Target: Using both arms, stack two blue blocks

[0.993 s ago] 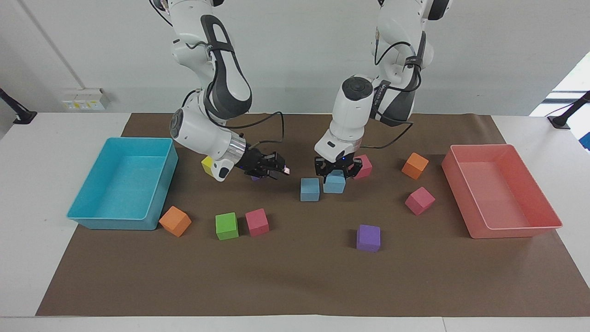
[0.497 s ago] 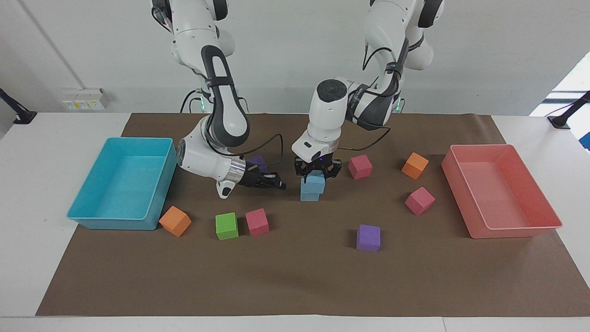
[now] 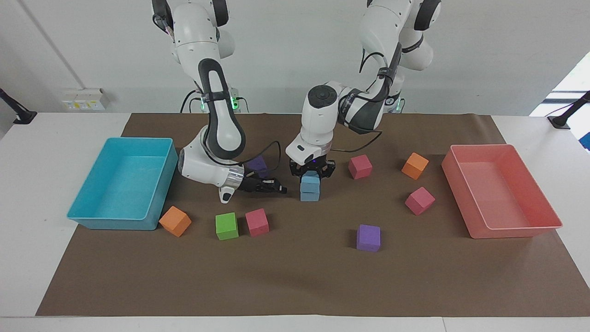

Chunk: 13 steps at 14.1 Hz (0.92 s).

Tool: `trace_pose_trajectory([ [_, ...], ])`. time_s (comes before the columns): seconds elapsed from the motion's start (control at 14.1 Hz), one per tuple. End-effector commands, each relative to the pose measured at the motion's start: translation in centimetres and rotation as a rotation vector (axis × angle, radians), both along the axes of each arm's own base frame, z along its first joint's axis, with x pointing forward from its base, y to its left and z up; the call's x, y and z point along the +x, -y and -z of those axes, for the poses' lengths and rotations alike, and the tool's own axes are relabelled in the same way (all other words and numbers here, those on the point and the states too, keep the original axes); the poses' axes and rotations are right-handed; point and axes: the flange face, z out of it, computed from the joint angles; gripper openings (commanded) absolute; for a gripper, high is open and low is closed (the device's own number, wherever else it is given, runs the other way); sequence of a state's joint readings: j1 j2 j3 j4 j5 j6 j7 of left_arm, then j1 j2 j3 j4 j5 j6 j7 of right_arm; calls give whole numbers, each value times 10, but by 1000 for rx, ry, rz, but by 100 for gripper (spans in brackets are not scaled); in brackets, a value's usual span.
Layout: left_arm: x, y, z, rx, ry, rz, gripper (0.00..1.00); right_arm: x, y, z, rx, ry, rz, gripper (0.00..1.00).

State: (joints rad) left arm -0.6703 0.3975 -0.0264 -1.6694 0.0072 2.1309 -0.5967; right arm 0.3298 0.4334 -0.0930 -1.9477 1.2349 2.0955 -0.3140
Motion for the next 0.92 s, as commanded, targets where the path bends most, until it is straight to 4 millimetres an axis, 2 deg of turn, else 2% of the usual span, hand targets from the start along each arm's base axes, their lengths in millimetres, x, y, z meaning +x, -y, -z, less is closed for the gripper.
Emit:
trace_pose_trajectory([
  [0.0,-5,0,6,34,-17,-26,0,-2,4,6,20,9,15,0],
  [0.85,-3,-5,8,62,1,-52,0,-2,2,5,18,15,11,0],
])
